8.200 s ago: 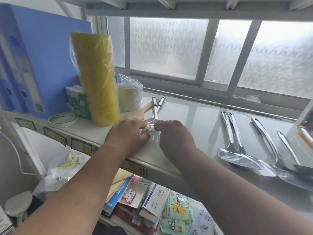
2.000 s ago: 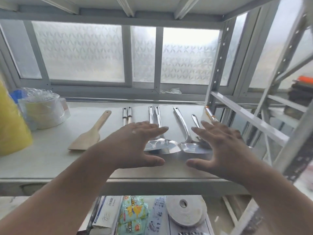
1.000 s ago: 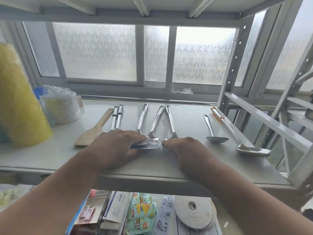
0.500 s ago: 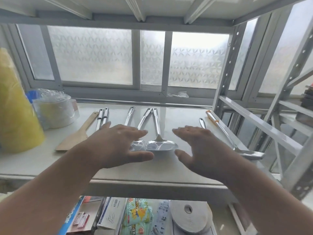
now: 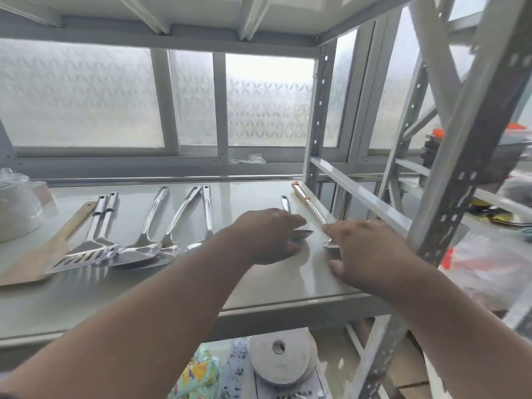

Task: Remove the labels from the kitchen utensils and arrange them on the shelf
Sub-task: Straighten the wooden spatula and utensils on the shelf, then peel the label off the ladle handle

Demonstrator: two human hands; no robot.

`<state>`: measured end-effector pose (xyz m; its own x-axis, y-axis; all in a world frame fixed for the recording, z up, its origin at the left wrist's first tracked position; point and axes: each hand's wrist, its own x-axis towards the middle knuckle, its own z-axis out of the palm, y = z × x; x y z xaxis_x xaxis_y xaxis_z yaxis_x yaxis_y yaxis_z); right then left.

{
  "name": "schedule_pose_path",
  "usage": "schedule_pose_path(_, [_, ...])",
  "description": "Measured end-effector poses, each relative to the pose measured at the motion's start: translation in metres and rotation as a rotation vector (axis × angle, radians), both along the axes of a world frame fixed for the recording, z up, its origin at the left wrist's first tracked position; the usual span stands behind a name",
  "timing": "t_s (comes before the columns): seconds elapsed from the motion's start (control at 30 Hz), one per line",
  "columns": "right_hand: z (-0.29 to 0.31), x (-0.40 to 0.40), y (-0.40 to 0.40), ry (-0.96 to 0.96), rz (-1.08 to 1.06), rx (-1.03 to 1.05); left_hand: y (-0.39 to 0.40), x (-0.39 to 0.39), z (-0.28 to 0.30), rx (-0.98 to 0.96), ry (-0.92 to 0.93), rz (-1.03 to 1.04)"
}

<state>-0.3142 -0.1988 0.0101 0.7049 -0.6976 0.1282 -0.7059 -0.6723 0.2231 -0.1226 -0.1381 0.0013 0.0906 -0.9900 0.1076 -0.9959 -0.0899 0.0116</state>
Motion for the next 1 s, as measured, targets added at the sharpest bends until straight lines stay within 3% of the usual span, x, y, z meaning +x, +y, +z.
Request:
schedule_pose_path(0.47, [-0.002,0.007,0.009,-0.019,0.003,0.091,-0.002,0.029,-0.016,-0.029,-0.062,0.197])
schedule_pose_path(0.7, [-0.003,0.005,0.016,-0.206,0.072,-0.035,0.013,0.025,0.012,0.006,-0.02,0.166])
schedule_pose_path(1.0, [0.007,-0.004,0.056,-0.563,0.311,-0.302,-0.005,0.086,0.069,-0.298,-0.473,-0.005])
